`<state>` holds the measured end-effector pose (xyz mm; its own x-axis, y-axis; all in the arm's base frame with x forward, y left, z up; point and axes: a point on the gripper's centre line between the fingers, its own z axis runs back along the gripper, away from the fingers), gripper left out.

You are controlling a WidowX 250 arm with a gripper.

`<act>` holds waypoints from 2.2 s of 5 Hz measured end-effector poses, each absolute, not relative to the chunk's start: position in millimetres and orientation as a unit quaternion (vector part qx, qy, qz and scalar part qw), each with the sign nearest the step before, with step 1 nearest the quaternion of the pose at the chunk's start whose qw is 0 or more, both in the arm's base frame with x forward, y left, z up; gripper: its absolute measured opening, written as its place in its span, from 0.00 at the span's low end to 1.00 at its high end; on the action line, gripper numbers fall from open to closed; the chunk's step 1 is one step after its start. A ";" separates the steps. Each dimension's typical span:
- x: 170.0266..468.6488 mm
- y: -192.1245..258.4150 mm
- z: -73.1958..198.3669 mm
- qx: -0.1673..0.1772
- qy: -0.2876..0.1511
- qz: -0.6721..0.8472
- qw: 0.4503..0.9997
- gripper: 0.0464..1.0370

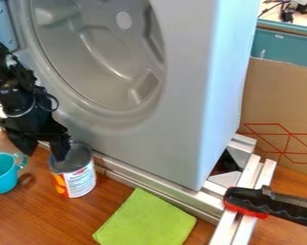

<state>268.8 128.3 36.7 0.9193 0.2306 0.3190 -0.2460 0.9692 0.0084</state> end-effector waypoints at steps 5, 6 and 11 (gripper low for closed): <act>223.7 112.4 29.1 0.051 0.039 0.159 0.985 0.96; 208.1 104.2 31.0 0.065 0.102 0.172 0.978 0.96; 168.6 86.5 54.5 0.038 0.120 0.190 0.974 0.96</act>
